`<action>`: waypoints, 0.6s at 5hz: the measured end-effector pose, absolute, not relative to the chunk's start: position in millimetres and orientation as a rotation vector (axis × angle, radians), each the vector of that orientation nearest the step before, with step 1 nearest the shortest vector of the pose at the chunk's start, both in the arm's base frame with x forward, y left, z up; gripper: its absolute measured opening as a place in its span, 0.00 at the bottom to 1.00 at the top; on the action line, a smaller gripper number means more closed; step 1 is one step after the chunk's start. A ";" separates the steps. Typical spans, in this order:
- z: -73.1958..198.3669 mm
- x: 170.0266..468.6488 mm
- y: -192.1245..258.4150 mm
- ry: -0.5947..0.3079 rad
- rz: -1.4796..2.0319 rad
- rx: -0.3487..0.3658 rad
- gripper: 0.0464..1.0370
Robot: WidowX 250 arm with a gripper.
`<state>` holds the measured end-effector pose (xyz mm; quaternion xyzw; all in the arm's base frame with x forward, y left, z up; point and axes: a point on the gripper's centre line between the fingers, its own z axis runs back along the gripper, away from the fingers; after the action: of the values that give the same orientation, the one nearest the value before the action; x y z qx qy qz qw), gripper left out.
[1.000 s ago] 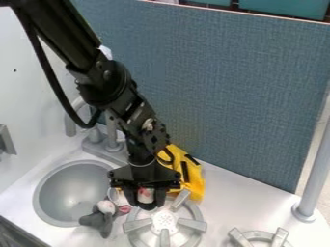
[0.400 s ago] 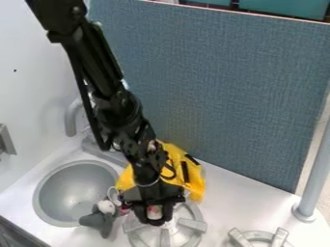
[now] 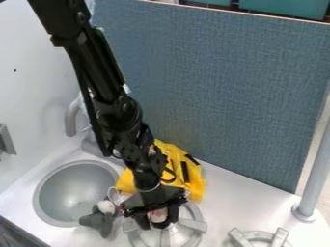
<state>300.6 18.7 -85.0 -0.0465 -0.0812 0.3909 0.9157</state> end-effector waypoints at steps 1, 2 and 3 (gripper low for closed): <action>-61.4 282.6 7.3 -0.177 0.912 -0.126 0.97; -22.5 287.3 2.4 -0.196 0.911 -0.167 0.96; -0.5 286.9 2.0 -0.167 0.855 -0.088 0.96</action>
<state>286.9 2.0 -0.5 -0.0424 -0.0810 0.4141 0.9056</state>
